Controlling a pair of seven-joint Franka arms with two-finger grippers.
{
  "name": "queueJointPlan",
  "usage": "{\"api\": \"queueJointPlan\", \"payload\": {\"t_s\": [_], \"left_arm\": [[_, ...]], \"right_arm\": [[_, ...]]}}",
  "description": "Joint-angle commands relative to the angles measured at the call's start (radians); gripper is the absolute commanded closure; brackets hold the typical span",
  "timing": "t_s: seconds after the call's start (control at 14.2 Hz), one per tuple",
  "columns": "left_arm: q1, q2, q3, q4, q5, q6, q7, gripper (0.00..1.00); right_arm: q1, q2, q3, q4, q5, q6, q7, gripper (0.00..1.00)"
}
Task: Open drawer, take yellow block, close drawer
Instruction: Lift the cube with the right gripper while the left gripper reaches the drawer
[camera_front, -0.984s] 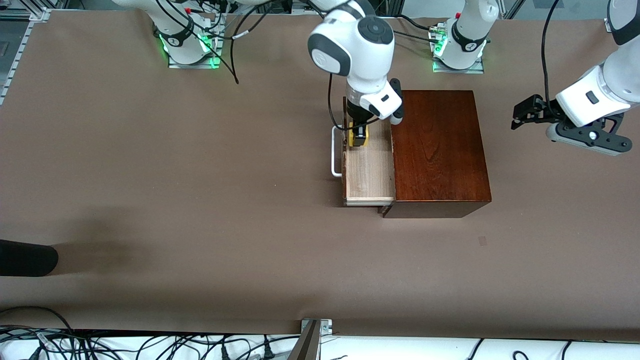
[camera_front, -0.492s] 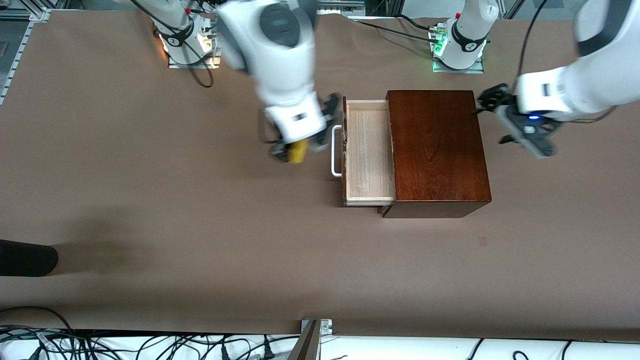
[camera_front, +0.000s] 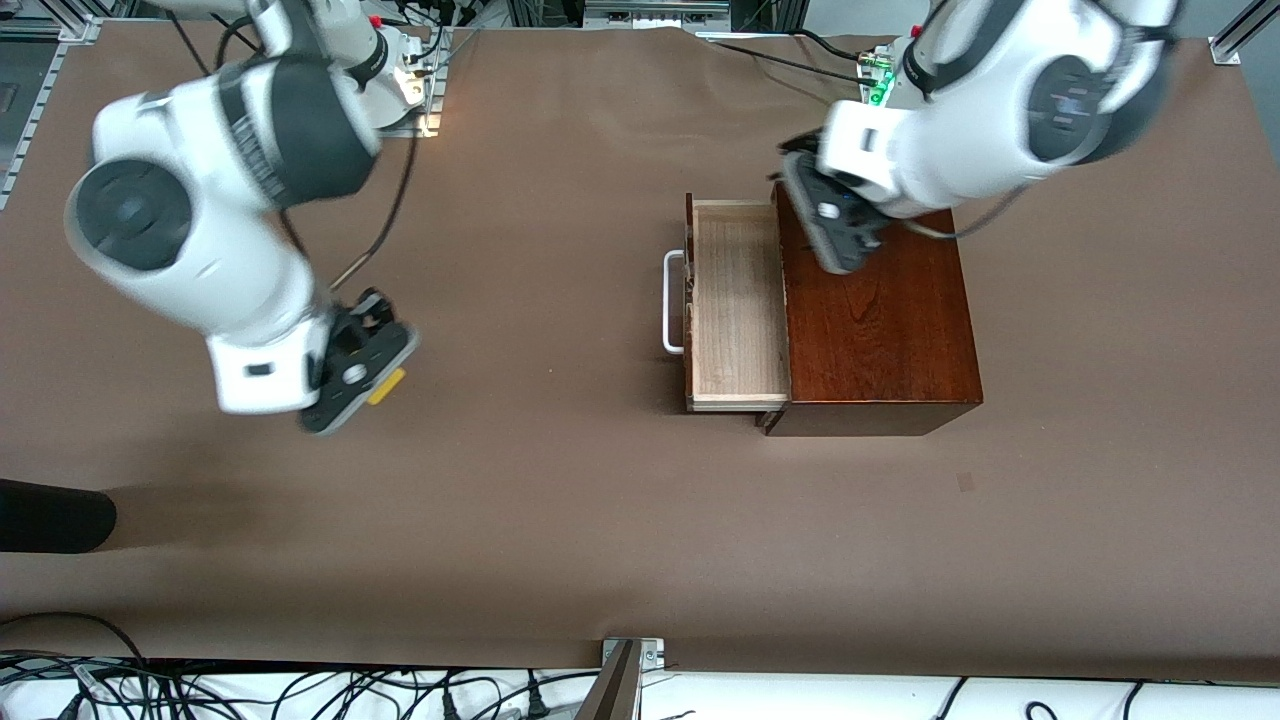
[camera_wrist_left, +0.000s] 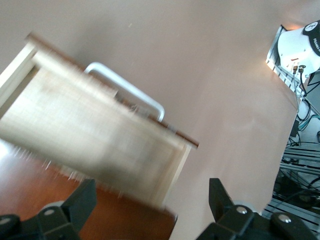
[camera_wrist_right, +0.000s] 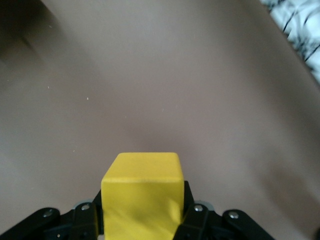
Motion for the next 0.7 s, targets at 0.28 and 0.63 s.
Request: {"api": "queueJointPlan", "payload": {"t_s": [0.28,0.63], "left_arm": [[-0.105,0.191,-0.105,-0.018,0.093,0.386,0.2,0.0],[-0.237,0.345,-0.104,-0.009,0.429,0.54,0.203,0.0]], "right_arm": [[-0.116,-0.23,-0.027,-0.671,0.028,0.439,0.157,1.0],[-0.127,-0.302,-0.027,-1.014,0.028,0.724,0.338,1.0]]}}
